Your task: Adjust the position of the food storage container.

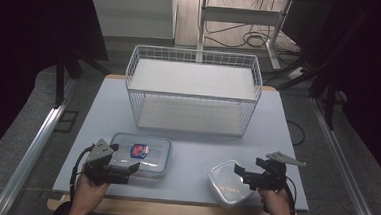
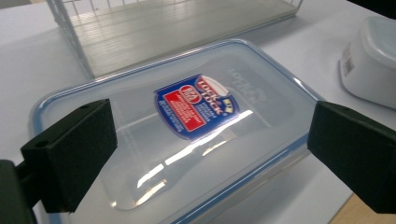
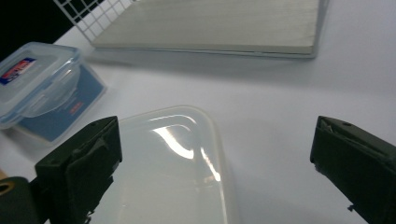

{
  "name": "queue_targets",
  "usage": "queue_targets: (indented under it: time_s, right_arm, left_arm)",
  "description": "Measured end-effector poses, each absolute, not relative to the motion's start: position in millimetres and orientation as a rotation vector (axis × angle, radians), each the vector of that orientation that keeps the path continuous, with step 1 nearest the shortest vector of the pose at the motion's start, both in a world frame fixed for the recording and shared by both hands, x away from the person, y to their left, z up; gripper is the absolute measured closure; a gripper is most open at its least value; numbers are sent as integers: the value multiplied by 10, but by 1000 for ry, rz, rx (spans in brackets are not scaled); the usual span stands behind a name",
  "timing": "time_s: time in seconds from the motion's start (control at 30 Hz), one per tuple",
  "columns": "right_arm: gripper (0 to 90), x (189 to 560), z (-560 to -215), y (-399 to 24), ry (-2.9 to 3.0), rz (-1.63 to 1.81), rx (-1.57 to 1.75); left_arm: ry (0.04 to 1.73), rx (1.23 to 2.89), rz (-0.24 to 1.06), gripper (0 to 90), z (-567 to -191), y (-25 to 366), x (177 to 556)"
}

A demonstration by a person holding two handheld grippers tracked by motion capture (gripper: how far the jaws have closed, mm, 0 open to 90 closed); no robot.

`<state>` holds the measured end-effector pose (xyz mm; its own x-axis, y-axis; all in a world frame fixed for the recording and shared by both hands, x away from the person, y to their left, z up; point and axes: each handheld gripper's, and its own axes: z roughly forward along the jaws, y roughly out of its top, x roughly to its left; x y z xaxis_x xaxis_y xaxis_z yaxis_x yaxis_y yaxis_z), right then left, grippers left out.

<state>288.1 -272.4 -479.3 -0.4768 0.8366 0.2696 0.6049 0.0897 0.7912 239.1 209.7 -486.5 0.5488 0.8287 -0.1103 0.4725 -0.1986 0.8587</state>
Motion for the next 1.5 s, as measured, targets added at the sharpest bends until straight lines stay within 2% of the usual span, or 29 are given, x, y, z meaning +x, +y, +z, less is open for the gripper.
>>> queue_targets:
  time_s: [0.4,0.57,0.83,1.13,1.23,1.5]
  right_arm:
    - [0,2867,-4782,-2614,2238,1237,1342]
    - [76,2863,-4772,-2609,2264,1176,1355]
    - [457,2809,-4694,-2519,2293,1145,1236]
    - [780,2704,-4539,-2339,2347,1176,1088]
    - [835,2702,-4529,-2260,2402,1185,1059]
    - [886,2623,-4523,-1985,2525,1235,993]
  left_arm:
    - [1064,1850,495,32,-4893,2133,2413]
    - [1065,1850,490,33,-4897,2139,2417]
    - [1065,1863,500,33,-4901,2120,2418]
    - [1067,1855,494,33,-4899,2124,2420]
    - [1068,1859,493,33,-4901,2126,2421]
    - [1071,1858,488,37,-4901,2133,2422]
